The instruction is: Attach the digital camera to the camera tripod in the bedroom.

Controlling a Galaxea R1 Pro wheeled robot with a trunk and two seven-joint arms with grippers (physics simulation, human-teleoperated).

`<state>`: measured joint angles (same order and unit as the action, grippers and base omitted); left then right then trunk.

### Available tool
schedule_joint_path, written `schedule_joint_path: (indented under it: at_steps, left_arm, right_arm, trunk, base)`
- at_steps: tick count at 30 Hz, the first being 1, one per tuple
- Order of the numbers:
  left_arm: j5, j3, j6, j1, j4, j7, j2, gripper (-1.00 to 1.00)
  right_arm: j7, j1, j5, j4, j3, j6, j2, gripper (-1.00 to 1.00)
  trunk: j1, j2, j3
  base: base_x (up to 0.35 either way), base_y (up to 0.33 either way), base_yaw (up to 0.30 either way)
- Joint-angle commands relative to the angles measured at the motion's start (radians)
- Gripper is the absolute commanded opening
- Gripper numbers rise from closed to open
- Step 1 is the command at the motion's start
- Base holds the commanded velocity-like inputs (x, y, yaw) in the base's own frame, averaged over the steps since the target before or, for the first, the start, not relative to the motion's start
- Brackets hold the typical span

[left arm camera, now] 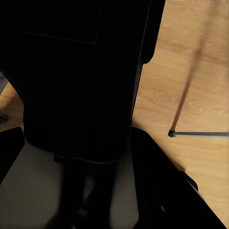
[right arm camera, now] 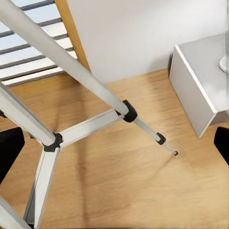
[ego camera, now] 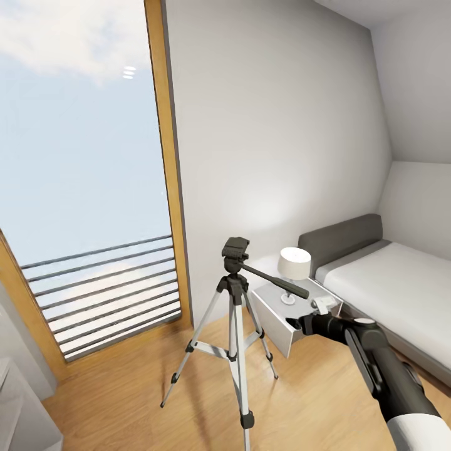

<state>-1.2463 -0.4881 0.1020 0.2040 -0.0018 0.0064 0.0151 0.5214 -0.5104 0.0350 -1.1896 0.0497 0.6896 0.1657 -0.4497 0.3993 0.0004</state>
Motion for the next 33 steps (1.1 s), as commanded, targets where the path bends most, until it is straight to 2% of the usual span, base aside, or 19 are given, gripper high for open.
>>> schedule_joint_path:
  at_steps: [1, 16, 27, 33]
  left_arm:
    - [-0.006, -0.009, 0.002, 0.0, 0.0, 0.002, 0.0, -1.0]
    - [-0.007, -0.009, 0.002, 0.0, 0.0, 0.001, 0.0, -1.0]
    - [-0.005, -0.009, 0.002, 0.0, 0.0, 0.001, 0.0, -1.0]
    - [-0.005, -0.009, 0.002, 0.0, 0.0, 0.001, 0.0, -1.0]
  right_arm:
    - [0.001, 0.0, 0.002, 0.005, 0.002, 0.004, 0.0, 1.0]
    - [-0.015, 0.0, -0.003, 0.083, 0.002, 0.004, 0.002, 1.0]
    - [0.044, 0.0, 0.006, 0.106, -0.006, 0.005, 0.005, 1.0]
    - [0.077, 0.0, 0.033, 0.108, -0.007, 0.004, 0.006, 1.0]
  trunk:
    - [0.0, 0.001, 0.0]
    - [0.0, 0.001, 0.0]
    - [0.0, 0.001, 0.0]
    - [0.0, 0.001, 0.0]
  base:
    - [0.0, 0.0, 0.0]
    - [0.0, 0.0, 0.0]
    - [0.0, 0.0, 0.0]
    - [0.0, 0.0, 0.0]
